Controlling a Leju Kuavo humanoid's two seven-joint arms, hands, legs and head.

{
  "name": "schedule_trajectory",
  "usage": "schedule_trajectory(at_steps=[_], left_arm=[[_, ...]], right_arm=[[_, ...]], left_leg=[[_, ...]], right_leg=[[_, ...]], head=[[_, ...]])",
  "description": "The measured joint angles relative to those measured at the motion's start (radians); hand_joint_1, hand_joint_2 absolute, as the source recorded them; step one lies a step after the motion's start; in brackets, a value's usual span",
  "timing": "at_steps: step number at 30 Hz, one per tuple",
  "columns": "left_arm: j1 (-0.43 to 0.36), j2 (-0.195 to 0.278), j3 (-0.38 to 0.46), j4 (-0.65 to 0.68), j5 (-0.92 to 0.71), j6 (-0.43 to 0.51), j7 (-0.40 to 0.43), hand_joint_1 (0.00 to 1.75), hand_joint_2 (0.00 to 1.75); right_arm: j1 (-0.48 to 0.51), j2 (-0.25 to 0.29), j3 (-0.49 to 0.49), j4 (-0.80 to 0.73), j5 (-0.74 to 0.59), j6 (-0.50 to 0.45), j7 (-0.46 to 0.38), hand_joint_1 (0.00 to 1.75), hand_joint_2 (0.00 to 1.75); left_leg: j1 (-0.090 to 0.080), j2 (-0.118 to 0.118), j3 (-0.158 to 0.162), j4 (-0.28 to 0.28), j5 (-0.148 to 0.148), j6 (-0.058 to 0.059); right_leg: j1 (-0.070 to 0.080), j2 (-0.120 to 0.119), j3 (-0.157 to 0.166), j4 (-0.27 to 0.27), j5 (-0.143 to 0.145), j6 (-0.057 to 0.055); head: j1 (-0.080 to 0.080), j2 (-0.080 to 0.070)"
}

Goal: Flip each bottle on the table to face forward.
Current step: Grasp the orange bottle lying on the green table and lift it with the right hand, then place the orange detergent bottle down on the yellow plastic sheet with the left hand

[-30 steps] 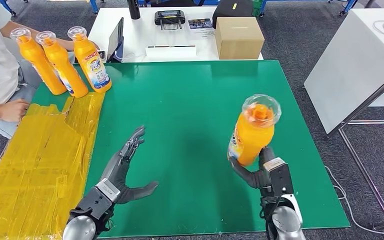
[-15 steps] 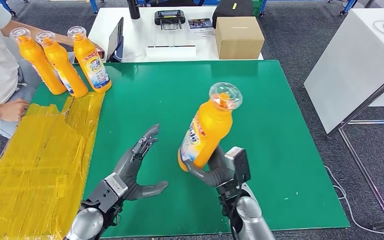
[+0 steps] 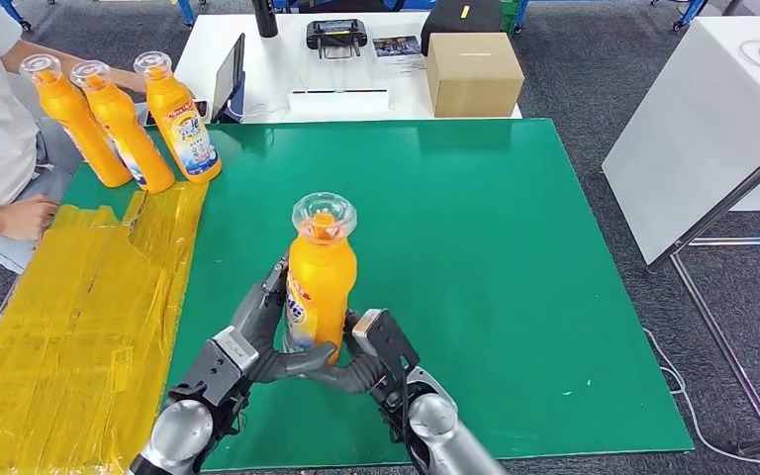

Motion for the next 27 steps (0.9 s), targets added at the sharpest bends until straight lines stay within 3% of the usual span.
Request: schedule_trajectory(at_steps=[3, 7, 11, 15, 27], left_arm=[[-0.001, 0.000, 0.000, 0.008, -0.002, 0.011, 0.000, 0.00, 1.75], [-0.002, 0.000, 0.001, 0.014, 0.000, 0.021, 0.001, 0.30, 1.75], [-0.001, 0.000, 0.003, 0.019, 0.010, 0.023, 0.003, 0.30, 1.75], [-0.001, 0.000, 0.004, 0.021, 0.014, 0.023, 0.003, 1.73, 1.75], [0.011, 0.000, 0.017, 0.023, 0.053, 0.022, 0.010, 1.75, 1.75]], right_arm=[[-0.001, -0.002, 0.023, 0.015, 0.021, -0.021, -0.006, 1.75, 1.75], [-0.003, -0.006, 0.045, 0.031, 0.069, -0.070, -0.014, 1.75, 1.75], [-0.007, -0.011, 0.064, 0.040, 0.109, -0.108, -0.021, 1.75, 1.75], [-0.011, -0.012, 0.071, 0.046, 0.116, -0.115, -0.023, 1.75, 1.75], [0.007, -0.027, 0.071, 0.024, 0.211, -0.202, -0.043, 1.75, 1.75]], left_leg=[[0.000, 0.000, 0.000, 0.000, 0.000, 0.000], [0.000, 0.000, 0.000, 0.000, 0.000, 0.000], [0.000, 0.000, 0.000, 0.000, 0.000, 0.000], [0.000, 0.000, 0.000, 0.000, 0.000, 0.000], [0.000, 0.000, 0.000, 0.000, 0.000, 0.000]], right_leg=[[0.000, 0.000, 0.000, 0.000, 0.000, 0.000], [0.000, 0.000, 0.000, 0.000, 0.000, 0.000], [0.000, 0.000, 0.000, 0.000, 0.000, 0.000], [0.000, 0.000, 0.000, 0.000, 0.000, 0.000], [0.000, 0.000, 0.000, 0.000, 0.000, 0.000]], head=[[0.000, 0.000], [0.000, 0.000], [0.000, 0.000], [0.000, 0.000], [0.000, 0.000]])
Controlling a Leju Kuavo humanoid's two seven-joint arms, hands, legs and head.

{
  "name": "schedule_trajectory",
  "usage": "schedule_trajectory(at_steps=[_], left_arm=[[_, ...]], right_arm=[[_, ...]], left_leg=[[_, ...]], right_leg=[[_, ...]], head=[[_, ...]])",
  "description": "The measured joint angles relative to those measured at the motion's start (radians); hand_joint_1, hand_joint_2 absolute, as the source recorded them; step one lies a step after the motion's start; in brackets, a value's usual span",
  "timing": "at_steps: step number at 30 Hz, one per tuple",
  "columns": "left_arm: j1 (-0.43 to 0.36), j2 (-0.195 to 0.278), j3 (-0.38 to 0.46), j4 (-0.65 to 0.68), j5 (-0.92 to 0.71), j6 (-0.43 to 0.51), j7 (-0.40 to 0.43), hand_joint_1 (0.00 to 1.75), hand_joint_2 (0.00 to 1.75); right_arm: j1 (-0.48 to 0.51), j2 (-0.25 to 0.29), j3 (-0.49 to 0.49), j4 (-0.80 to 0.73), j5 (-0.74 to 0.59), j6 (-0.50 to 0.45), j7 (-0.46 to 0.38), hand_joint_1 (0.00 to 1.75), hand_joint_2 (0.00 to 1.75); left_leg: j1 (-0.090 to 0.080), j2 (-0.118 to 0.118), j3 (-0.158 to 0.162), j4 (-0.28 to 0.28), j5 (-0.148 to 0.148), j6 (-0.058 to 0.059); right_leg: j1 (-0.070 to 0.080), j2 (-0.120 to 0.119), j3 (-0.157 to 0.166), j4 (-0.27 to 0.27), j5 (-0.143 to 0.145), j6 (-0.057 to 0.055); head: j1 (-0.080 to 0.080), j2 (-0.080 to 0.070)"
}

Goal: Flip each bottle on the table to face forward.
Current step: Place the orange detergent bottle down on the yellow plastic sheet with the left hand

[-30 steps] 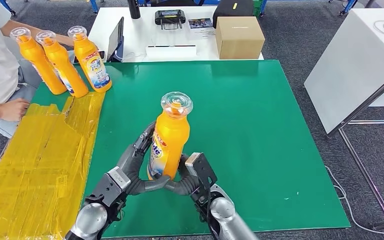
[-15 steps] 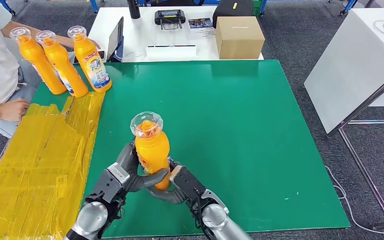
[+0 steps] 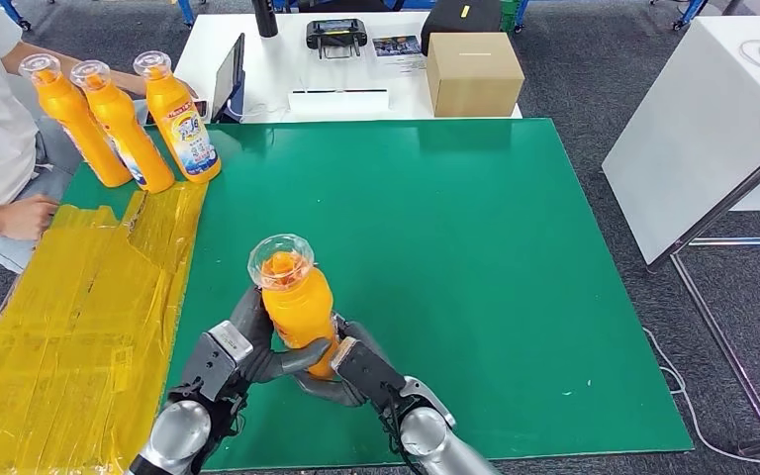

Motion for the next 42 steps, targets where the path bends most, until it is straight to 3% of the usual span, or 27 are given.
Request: schedule_trajectory(at_steps=[1, 2, 5, 6, 10, 12, 14, 16, 18, 20, 22, 28, 32, 42], left_arm=[[0.003, 0.000, 0.002, -0.002, 0.000, 0.000, 0.000, 1.75, 1.75], [0.006, 0.000, 0.004, -0.004, 0.001, 0.000, 0.000, 1.75, 1.75], [0.011, 0.000, 0.009, -0.014, 0.001, 0.001, -0.001, 1.75, 1.75], [0.013, -0.001, 0.012, -0.018, -0.004, 0.006, -0.001, 1.75, 1.75], [0.029, 0.002, 0.039, -0.044, -0.097, 0.087, -0.008, 1.75, 1.75], [0.032, 0.006, 0.055, -0.061, -0.222, 0.168, 0.000, 1.75, 1.75], [0.030, 0.018, 0.068, -0.071, -0.485, 0.293, 0.050, 1.75, 1.75], [0.017, 0.043, 0.080, -0.067, -0.854, 0.394, 0.157, 1.75, 1.75], [-0.003, 0.073, 0.095, -0.046, -1.173, 0.431, 0.262, 1.75, 1.75], [-0.019, 0.097, 0.109, -0.022, -1.308, 0.442, 0.306, 1.75, 1.75], [-0.030, 0.110, 0.115, -0.005, -1.298, 0.446, 0.317, 1.75, 1.75], [-0.081, 0.181, 0.098, 0.082, -1.391, 0.387, 0.473, 1.75, 1.75], [-0.135, 0.247, 0.071, 0.209, -1.399, 0.383, 0.545, 1.75, 1.75], [-0.240, 0.276, 0.104, 0.544, -1.402, 0.368, 0.526, 1.75, 1.75]], right_arm=[[0.006, -0.003, -0.002, -0.010, 0.015, -0.012, -0.001, 1.74, 1.75], [0.013, -0.006, -0.004, -0.021, 0.031, -0.025, -0.001, 1.47, 1.75], [0.026, -0.013, -0.012, -0.057, 0.085, -0.059, -0.002, 0.17, 1.75], [0.031, -0.016, -0.014, -0.072, 0.111, -0.075, -0.005, 0.00, 1.75], [0.066, -0.028, -0.035, -0.161, 0.198, -0.152, -0.023, 0.00, 1.75], [0.083, -0.036, -0.055, -0.210, 0.205, -0.163, -0.029, 0.00, 1.75], [0.106, -0.043, -0.080, -0.267, 0.200, -0.165, -0.043, 0.00, 1.75], [0.133, -0.050, -0.112, -0.339, 0.183, -0.155, -0.057, 0.00, 1.75], [0.155, -0.056, -0.147, -0.411, 0.163, -0.134, -0.063, 0.00, 1.75], [0.170, -0.062, -0.174, -0.465, 0.153, -0.119, -0.064, 0.00, 0.87], [0.182, -0.067, -0.192, -0.501, 0.148, -0.113, -0.064, 0.00, 0.00], [0.205, -0.068, -0.235, -0.577, 0.063, -0.086, -0.073, 0.00, 0.00], [0.216, -0.069, -0.273, -0.632, -0.010, -0.065, -0.045, 0.00, 1.75], [0.216, -0.081, -0.308, -0.665, -0.064, -0.031, -0.001, 0.00, 1.75]], left_leg=[[0.000, 0.000, 0.000, 0.000, 0.000, 0.000], [0.000, 0.000, 0.000, 0.000, 0.000, 0.000], [0.000, 0.000, 0.000, 0.000, 0.000, 0.000], [0.000, 0.000, 0.000, 0.000, 0.000, 0.000], [0.000, 0.000, 0.000, 0.000, 0.000, 0.000], [0.000, 0.000, 0.000, 0.000, 0.000, 0.000], [0.000, 0.000, 0.000, 0.000, 0.000, 0.000], [0.000, 0.000, 0.000, 0.000, 0.000, 0.000], [0.000, 0.000, 0.000, 0.000, 0.000, 0.000], [0.000, 0.000, 0.000, 0.000, 0.000, 0.000], [0.000, 0.000, 0.000, 0.000, 0.000, 0.000], [0.000, 0.001, 0.000, 0.000, 0.000, 0.000], [0.000, 0.001, 0.000, 0.000, 0.000, 0.000], [0.000, 0.001, -0.001, 0.000, 0.000, 0.000]], right_leg=[[0.000, 0.000, 0.000, 0.000, 0.000, 0.000], [0.000, 0.000, 0.000, 0.000, 0.000, 0.000], [0.000, 0.000, 0.000, 0.000, 0.000, 0.000], [0.000, 0.000, 0.000, 0.000, 0.000, 0.000], [0.000, 0.000, 0.000, 0.000, 0.000, 0.000], [0.000, 0.000, 0.000, 0.000, 0.000, 0.000], [0.000, 0.000, -0.001, 0.000, 0.000, 0.000], [0.000, 0.000, -0.001, 0.000, 0.000, 0.000], [0.000, 0.000, -0.001, 0.000, 0.000, 0.000], [0.000, 0.000, -0.001, 0.000, 0.000, 0.000], [0.000, 0.000, -0.001, 0.000, 0.000, 0.000], [0.000, 0.000, -0.001, 0.000, 0.000, 0.000], [0.000, 0.000, -0.001, 0.000, 0.000, 0.000], [0.000, 0.000, -0.001, 0.000, 0.000, 0.000]], head=[[0.000, 0.000], [0.000, 0.000], [0.000, 0.000], [0.000, 0.000], [0.000, 0.000], [0.000, 0.000], [0.000, 0.000], [0.000, 0.000], [0.000, 0.000], [0.000, 0.000], [0.000, 0.000], [0.000, 0.000], [0.000, 0.000], [0.000, 0.000]])
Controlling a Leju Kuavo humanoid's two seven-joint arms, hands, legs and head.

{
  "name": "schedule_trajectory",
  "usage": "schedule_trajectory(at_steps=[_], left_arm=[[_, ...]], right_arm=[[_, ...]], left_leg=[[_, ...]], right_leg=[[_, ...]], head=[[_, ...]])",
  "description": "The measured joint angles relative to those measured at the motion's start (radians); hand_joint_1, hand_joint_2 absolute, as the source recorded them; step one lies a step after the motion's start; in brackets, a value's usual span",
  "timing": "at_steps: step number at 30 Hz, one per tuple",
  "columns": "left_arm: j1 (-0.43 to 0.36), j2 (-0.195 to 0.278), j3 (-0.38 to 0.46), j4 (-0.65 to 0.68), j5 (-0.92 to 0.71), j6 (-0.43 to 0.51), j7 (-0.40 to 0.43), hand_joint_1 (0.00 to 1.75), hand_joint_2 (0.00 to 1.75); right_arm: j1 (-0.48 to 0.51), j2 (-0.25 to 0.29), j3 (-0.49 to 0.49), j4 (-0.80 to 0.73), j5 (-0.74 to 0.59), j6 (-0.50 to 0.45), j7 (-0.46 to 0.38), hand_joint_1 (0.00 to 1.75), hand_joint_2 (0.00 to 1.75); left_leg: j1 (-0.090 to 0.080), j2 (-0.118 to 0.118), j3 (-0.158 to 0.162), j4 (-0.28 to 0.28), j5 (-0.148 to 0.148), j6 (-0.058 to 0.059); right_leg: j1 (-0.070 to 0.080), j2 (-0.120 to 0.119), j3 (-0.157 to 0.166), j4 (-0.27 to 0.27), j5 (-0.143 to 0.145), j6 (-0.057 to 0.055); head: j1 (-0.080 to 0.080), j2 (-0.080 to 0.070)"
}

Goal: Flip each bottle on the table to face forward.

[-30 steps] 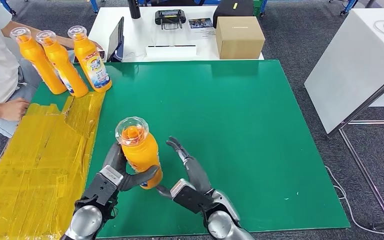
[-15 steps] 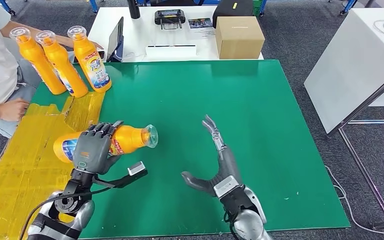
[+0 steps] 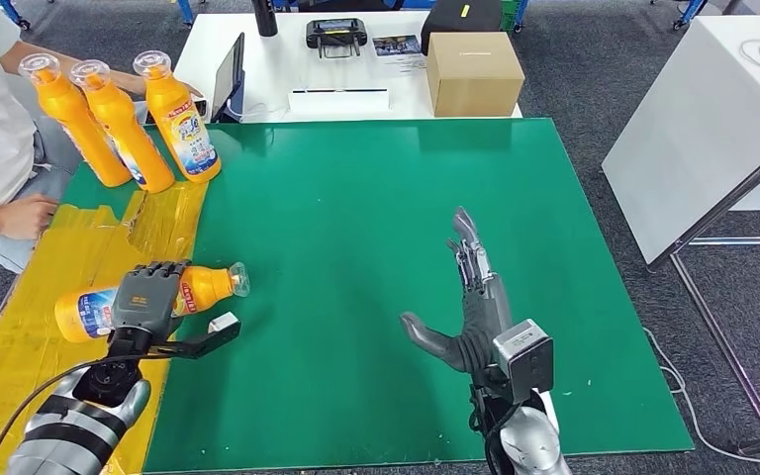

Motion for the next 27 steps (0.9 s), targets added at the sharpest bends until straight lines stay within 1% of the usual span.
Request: schedule_trajectory(at_steps=[4, 5, 8, 9, 16, 22, 27], left_arm=[[-0.022, 0.000, 0.008, 0.072, 0.000, 0.004, 0.003, 1.75, 1.75], [-0.031, 0.000, 0.010, 0.092, 0.004, 0.008, 0.002, 1.35, 1.75], [-0.058, -0.002, 0.032, 0.157, 0.027, 0.041, -0.025, 0.04, 1.75], [-0.064, -0.004, 0.042, 0.177, 0.034, 0.058, -0.035, 0.00, 1.75], [-0.073, -0.031, 0.102, 0.259, 0.039, 0.170, -0.059, 0.00, 1.75], [-0.071, -0.050, 0.142, 0.273, 0.041, 0.199, -0.074, 0.00, 1.75], [-0.054, -0.065, 0.172, 0.262, 0.056, 0.231, -0.104, 0.00, 1.75]], right_arm=[[0.000, -0.002, -0.003, -0.005, 0.000, 0.000, 0.000, 0.00, 1.75], [0.000, -0.003, -0.003, -0.005, 0.000, 0.000, 0.000, 0.00, 1.75], [-0.001, -0.005, -0.004, -0.006, 0.001, -0.001, 0.000, 0.00, 1.75], [-0.001, -0.006, -0.004, -0.006, 0.001, -0.002, 0.000, 0.00, 1.75], [-0.001, -0.012, -0.004, -0.005, 0.000, -0.005, 0.000, 0.00, 1.75], [-0.002, -0.015, -0.004, -0.005, -0.007, -0.006, 0.002, 0.00, 1.75], [-0.002, -0.018, -0.004, -0.005, -0.021, -0.006, 0.007, 0.00, 1.75]], left_leg=[[0.000, 0.000, 0.000, 0.000, 0.000, 0.000], [0.000, 0.000, 0.000, 0.000, 0.000, 0.000], [0.000, 0.000, 0.001, 0.000, 0.000, 0.000], [0.000, 0.000, 0.002, 0.000, 0.000, 0.000], [0.000, 0.000, 0.004, 0.000, 0.000, 0.000], [0.000, -0.001, 0.004, 0.000, 0.000, 0.000], [0.000, -0.001, 0.004, 0.000, 0.000, 0.000]], right_leg=[[0.000, 0.000, 0.000, 0.000, 0.000, 0.000], [0.000, 0.000, 0.000, 0.000, 0.000, 0.000], [0.000, 0.000, 0.001, 0.000, 0.000, 0.000], [0.000, 0.000, 0.002, 0.000, 0.000, 0.000], [0.000, 0.000, 0.004, 0.000, 0.000, 0.000], [0.000, 0.000, 0.005, 0.000, 0.000, 0.000], [0.000, 0.000, 0.005, 0.000, 0.000, 0.000]], head=[[0.000, 0.000], [0.000, 0.000], [0.000, 0.000], [0.000, 0.000], [0.000, 0.000], [0.000, 0.000], [0.000, 0.000]])
